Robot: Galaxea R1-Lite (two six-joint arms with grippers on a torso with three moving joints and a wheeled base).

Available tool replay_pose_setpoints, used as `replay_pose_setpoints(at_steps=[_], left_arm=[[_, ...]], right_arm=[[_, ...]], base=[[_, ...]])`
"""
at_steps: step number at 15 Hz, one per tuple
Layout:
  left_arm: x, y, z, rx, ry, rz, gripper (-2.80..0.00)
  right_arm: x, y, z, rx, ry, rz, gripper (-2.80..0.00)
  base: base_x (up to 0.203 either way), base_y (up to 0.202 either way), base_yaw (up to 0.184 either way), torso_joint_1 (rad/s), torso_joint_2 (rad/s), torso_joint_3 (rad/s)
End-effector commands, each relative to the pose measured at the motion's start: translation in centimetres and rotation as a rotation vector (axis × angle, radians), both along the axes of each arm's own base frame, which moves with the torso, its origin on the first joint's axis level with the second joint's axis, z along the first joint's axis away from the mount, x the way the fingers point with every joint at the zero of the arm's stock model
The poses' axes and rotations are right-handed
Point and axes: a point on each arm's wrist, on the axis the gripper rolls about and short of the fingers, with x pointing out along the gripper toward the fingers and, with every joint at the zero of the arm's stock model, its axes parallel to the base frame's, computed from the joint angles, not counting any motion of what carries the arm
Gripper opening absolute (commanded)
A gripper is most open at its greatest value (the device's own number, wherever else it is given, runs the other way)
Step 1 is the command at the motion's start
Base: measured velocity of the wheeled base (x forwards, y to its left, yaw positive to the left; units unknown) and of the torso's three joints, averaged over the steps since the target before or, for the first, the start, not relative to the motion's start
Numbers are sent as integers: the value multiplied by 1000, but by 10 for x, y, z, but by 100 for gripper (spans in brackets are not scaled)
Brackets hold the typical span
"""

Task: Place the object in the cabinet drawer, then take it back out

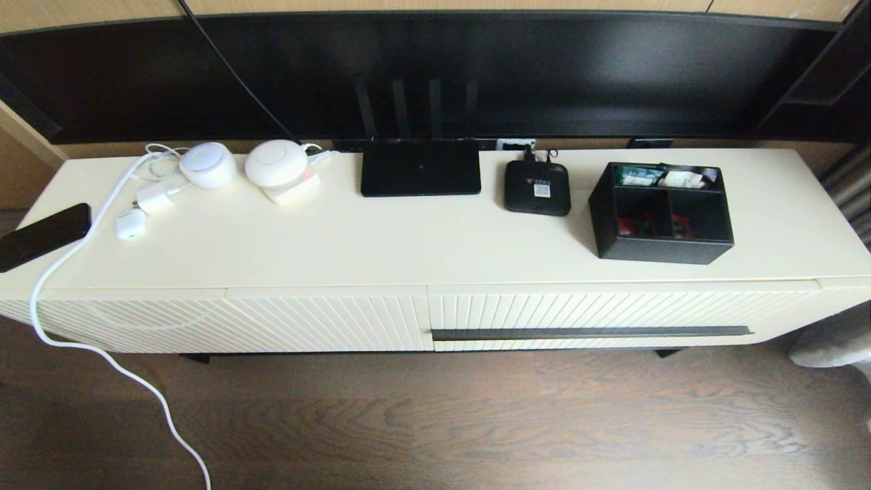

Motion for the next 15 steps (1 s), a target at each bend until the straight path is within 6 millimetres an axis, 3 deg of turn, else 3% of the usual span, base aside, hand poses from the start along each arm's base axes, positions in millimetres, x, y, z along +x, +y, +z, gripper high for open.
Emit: replay_pose_setpoints(at_steps=[1,15], left_arm=[[0,0,0,0,3,0,-280],[0,0,0,0,2,0,-280]], right_arm=[[4,0,-18,22,8,2,-280],[9,0,-25,-10,-31,13,-280]], base=[[0,0,0,0,0,0],[0,0,0,0,0,0]])
